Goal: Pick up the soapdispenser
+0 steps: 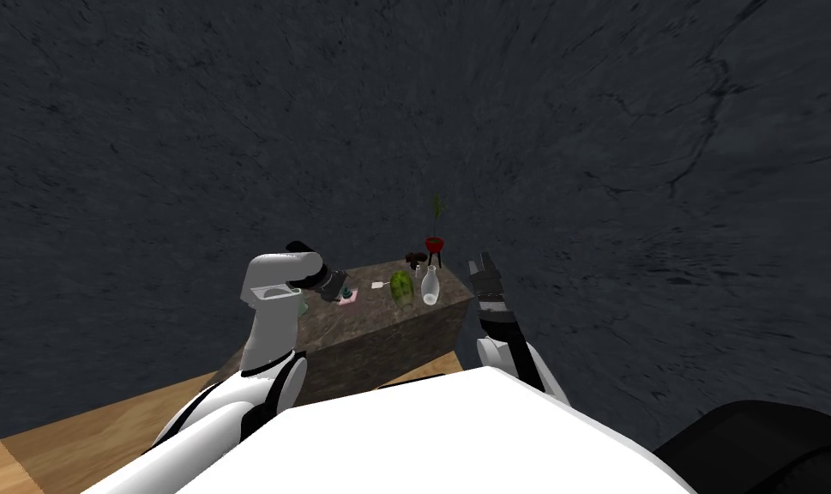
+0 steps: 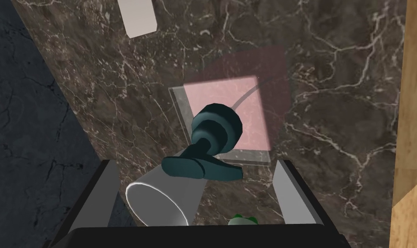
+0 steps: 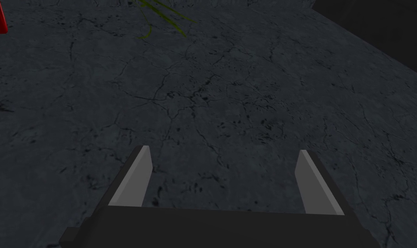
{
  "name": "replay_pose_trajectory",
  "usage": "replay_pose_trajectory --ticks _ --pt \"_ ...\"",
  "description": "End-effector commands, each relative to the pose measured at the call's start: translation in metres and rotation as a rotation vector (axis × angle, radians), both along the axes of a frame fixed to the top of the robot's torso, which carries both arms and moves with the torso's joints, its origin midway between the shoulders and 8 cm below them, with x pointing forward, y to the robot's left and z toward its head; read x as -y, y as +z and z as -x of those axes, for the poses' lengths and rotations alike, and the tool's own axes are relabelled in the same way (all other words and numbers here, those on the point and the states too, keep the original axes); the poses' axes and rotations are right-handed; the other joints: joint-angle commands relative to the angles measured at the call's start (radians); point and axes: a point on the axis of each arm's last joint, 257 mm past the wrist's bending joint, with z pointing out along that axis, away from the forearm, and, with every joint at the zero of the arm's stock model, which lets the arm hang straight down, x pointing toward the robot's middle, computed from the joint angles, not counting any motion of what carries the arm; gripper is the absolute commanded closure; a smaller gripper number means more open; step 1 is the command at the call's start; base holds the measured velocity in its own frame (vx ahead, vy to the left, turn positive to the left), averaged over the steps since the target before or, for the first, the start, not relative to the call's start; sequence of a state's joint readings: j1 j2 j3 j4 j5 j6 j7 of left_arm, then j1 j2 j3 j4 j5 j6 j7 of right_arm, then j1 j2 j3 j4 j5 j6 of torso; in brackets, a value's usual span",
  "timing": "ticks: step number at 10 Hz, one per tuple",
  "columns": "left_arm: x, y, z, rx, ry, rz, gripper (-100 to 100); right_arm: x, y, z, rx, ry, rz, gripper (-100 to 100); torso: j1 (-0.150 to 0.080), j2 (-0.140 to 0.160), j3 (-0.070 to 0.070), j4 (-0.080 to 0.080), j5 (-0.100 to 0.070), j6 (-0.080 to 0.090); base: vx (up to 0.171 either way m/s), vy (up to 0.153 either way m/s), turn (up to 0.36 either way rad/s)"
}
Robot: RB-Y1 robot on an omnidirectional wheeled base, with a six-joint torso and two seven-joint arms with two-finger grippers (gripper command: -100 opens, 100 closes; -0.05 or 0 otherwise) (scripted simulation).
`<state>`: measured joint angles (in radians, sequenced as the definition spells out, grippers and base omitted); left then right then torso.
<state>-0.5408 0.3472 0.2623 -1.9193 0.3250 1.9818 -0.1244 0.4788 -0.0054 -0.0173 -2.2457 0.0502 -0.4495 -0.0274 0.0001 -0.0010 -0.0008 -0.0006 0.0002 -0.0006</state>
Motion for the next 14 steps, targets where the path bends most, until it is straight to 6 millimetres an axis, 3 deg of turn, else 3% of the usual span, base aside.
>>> replay_pose_trajectory --ticks 1,5,6,10,11,12,14 --pt "0.0 -0.008 -0.005 0.001 0.002 0.0 -100 0.0 0.0 0.0 0.0 0.0 0.0 0 0.0 0.0 0.0 0.0 0.0 0.0 0.002 0.002 -0.016" --pt "0.0 -0.017 -0.011 0.001 0.005 0.0 -100 0.0 0.0 0.0 0.0 0.0 0.0 0 0.0 0.001 0.001 0.0 0.0 0.0 -0.001 0.003 -0.011" --pt "0.0 -0.017 -0.011 0.003 0.005 0.0 100 0.0 0.0 0.0 0.0 0.0 0.0 0 0.0 0.001 0.001 0.0 0.0 0.0 0.0 0.0 0.0" --pt "0.0 -0.016 -0.012 0.006 0.002 -0.001 100 0.0 0.0 0.0 0.0 0.0 0.0 0 0.0 0.0 0.0 -0.001 0.0 -0.001 0.0 0.0 0.0" --pt "0.0 -0.016 -0.012 0.007 0.002 -0.001 0 0.0 0.0 0.0 0.0 0.0 0.0 0 0.0 0.0 0.0 -0.001 0.0 -0.001 0.0 0.0 0.0" --pt "0.0 -0.012 -0.008 0.001 0.003 0.0 100 0.0 0.0 0.0 0.0 0.0 0.0 0 0.0 0.0 0.0 -0.001 0.0 -0.001 0.0 -0.003 0.019" --pt "0.0 -0.004 -0.003 0.0 0.001 0.0 100 0.0 0.0 0.0 0.0 0.0 0.0 0 0.0 0.001 0.0 -0.001 0.0 -0.001 0.002 -0.003 0.018"
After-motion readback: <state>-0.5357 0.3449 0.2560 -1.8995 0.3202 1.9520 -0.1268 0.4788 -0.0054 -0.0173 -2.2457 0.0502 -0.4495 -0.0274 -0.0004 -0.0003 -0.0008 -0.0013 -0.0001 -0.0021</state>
